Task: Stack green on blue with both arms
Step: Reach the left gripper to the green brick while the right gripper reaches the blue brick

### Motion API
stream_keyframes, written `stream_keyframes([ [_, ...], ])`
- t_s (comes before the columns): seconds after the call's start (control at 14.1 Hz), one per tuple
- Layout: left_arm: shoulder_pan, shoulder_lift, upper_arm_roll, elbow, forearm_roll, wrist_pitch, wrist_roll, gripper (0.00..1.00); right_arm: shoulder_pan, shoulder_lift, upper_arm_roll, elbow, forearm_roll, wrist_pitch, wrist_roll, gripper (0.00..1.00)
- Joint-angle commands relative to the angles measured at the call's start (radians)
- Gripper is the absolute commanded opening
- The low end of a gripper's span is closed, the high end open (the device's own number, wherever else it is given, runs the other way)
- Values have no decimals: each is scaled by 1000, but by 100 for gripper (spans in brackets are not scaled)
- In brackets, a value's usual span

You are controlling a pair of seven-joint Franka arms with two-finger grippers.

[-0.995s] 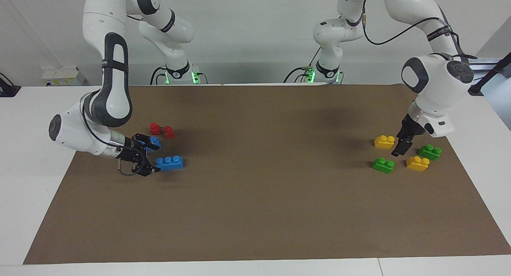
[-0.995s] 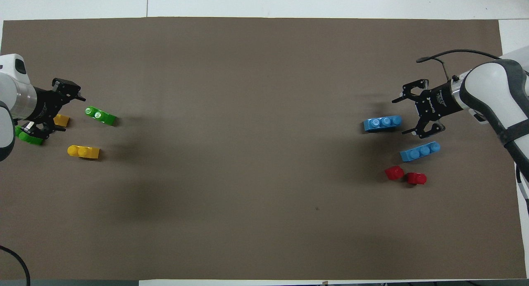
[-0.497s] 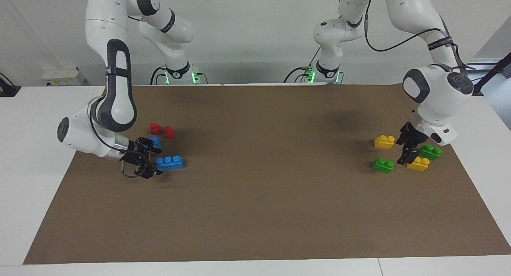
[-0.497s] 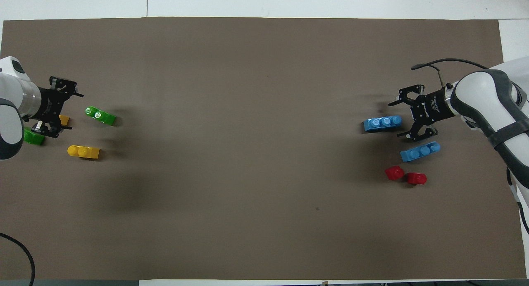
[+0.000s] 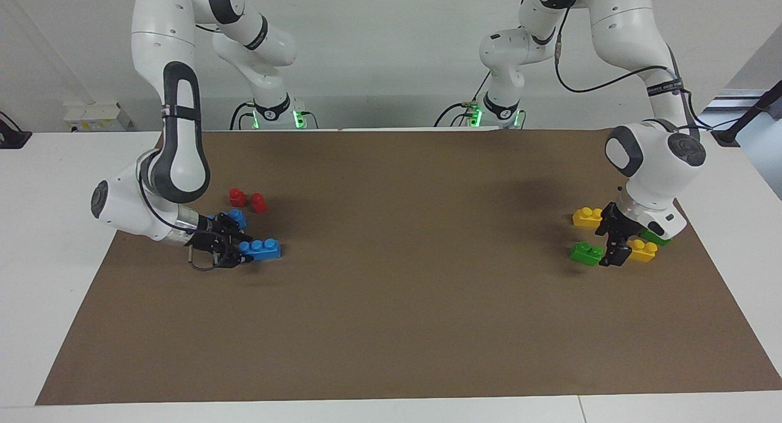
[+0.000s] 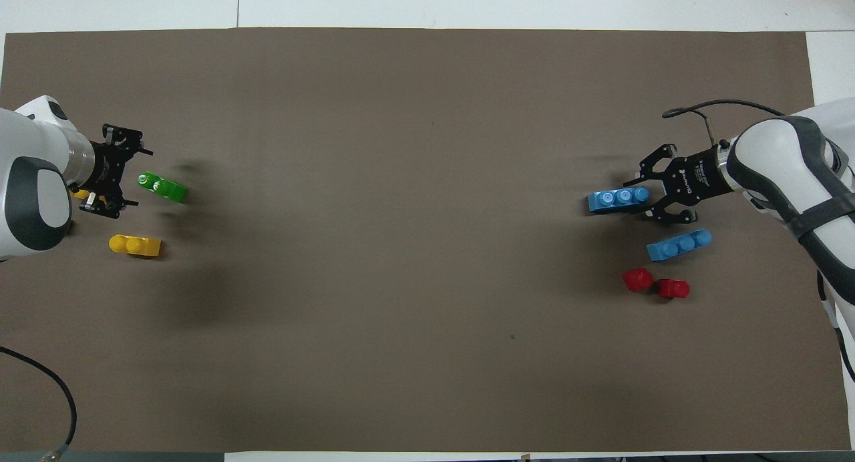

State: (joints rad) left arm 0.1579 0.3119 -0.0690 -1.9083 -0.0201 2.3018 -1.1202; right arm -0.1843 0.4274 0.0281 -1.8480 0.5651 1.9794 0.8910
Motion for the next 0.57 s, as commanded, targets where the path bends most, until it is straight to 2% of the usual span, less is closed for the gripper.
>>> stream_keyframes([
  [0.0,-14,21,11,-5,5,25,-18,100,-17,-13,9,-23,27,19,-69,21],
  [0.21,-14,27,11,-11,6,38,-18,100,-39,-12,7,-25,24,35,-168,0],
  [0.43,-14,32,11,-11,6,39,-17,100,-32,-12,7,73,9,-80,-143,0],
  [0.5,-14,33,11,-11,6,41,-17,100,-15,-16,7,113,9,-117,-60,0],
])
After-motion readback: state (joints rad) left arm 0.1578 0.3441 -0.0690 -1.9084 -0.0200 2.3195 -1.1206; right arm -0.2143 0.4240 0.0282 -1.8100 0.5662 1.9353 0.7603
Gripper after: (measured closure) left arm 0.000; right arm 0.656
